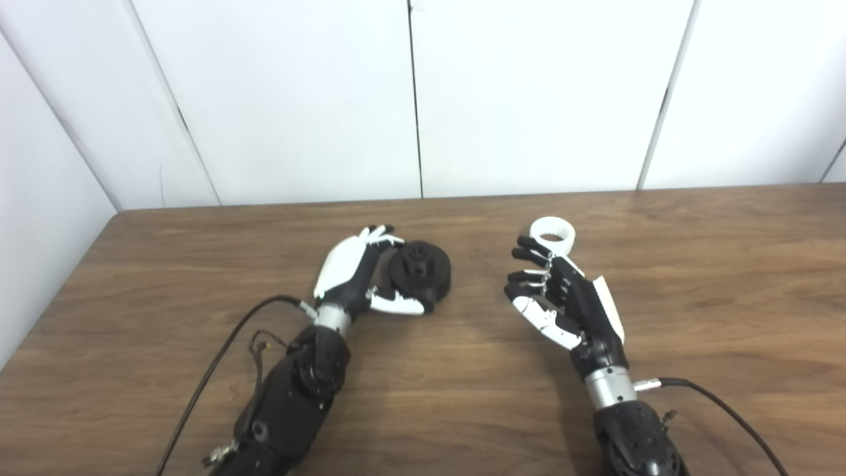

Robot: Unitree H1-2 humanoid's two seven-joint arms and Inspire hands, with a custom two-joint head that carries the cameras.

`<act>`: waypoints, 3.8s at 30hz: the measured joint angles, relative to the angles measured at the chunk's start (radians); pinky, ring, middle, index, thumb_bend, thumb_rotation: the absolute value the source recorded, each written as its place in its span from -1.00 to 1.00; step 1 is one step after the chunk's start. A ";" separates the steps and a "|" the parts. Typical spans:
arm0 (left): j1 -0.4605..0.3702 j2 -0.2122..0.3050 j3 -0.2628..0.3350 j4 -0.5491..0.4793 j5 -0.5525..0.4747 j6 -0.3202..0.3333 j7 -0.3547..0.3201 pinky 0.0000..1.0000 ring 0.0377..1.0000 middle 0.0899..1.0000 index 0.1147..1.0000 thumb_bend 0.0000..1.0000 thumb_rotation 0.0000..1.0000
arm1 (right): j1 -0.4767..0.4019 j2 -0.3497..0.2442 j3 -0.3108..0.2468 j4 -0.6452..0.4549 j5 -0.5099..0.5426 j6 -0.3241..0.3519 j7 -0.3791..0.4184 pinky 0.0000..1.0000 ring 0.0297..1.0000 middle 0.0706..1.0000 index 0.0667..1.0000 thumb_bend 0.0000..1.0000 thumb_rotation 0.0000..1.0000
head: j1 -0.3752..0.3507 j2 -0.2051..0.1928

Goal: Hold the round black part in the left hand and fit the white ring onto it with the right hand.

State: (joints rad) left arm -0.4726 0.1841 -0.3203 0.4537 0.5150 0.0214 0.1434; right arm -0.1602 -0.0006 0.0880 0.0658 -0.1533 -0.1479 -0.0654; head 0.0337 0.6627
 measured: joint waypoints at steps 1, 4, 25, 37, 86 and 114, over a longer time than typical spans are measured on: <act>0.011 0.000 -0.001 -0.019 0.000 0.005 -0.007 0.93 1.00 0.78 0.17 0.70 -0.48 | 0.000 -0.001 -0.001 0.000 0.000 0.000 0.000 0.14 0.30 0.54 0.58 0.11 -0.20 | 0.000 0.000; 0.029 0.004 -0.003 -0.055 0.006 0.018 -0.031 0.92 1.00 0.78 0.15 0.71 -0.50 | 0.000 -0.001 -0.002 0.000 0.000 0.000 0.000 0.14 0.31 0.55 0.59 0.11 -0.18 | 0.002 0.000; 0.227 -0.013 -0.031 -0.329 0.037 0.044 -0.077 1.00 1.00 0.92 0.13 0.74 -0.55 | 0.007 -0.009 -0.005 -0.010 0.001 -0.001 0.003 0.11 0.29 0.53 0.58 0.12 -0.16 | 0.017 0.003; 0.241 -0.018 -0.023 -0.338 0.028 0.028 -0.108 1.00 1.00 0.92 0.14 0.71 -0.59 | 0.011 -0.002 -0.004 -0.018 -0.015 0.004 -0.009 0.11 0.29 0.55 0.59 0.09 -0.19 | -0.185 -0.023; 0.240 -0.019 0.013 -0.334 0.019 -0.020 -0.142 0.89 1.00 0.91 0.13 0.76 -0.65 | -0.317 -0.336 0.019 0.048 -0.418 0.168 0.054 0.39 0.74 0.83 0.60 0.24 -0.13 | -0.172 -0.029; 0.237 -0.033 0.014 -0.336 0.019 0.001 -0.147 0.95 1.00 0.91 0.14 0.76 -0.63 | -0.513 -0.375 0.212 0.441 -0.509 0.211 0.170 1.00 1.00 1.00 0.74 1.00 0.59 | -0.147 -0.025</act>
State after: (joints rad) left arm -0.2353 0.1516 -0.3059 0.1174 0.5343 0.0223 -0.0037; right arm -0.6734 -0.3753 0.3004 0.5070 -0.6624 0.0629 0.1049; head -0.1135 0.6381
